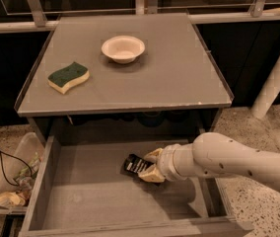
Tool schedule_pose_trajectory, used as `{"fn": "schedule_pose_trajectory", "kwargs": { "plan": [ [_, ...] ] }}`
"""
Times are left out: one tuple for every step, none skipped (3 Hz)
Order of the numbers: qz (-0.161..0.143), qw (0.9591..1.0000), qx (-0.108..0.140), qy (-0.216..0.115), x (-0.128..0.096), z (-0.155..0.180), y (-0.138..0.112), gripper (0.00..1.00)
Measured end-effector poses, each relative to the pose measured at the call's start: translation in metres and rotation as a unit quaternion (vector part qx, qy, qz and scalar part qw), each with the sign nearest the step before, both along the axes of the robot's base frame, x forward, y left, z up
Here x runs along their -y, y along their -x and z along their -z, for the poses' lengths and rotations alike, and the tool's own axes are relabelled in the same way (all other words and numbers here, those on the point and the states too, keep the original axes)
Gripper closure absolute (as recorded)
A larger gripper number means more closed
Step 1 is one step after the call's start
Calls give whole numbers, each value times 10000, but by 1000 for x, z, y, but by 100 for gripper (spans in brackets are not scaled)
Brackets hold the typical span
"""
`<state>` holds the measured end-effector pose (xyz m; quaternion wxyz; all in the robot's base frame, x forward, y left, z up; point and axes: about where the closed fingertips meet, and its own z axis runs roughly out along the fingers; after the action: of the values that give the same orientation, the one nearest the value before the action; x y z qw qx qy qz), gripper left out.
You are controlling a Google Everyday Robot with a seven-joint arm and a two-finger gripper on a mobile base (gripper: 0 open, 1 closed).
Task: Place rxbar chocolate into top drawer
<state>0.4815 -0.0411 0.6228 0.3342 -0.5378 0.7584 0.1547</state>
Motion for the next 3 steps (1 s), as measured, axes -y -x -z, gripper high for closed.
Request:
{"fn": "schedule_pose_trajectory", "kwargs": {
  "plan": [
    [0, 10000, 0, 0, 0, 0, 0, 58],
    [0, 10000, 0, 0, 0, 0, 0, 36],
    [-1, 10000, 0, 0, 0, 0, 0, 13]
  ]
}}
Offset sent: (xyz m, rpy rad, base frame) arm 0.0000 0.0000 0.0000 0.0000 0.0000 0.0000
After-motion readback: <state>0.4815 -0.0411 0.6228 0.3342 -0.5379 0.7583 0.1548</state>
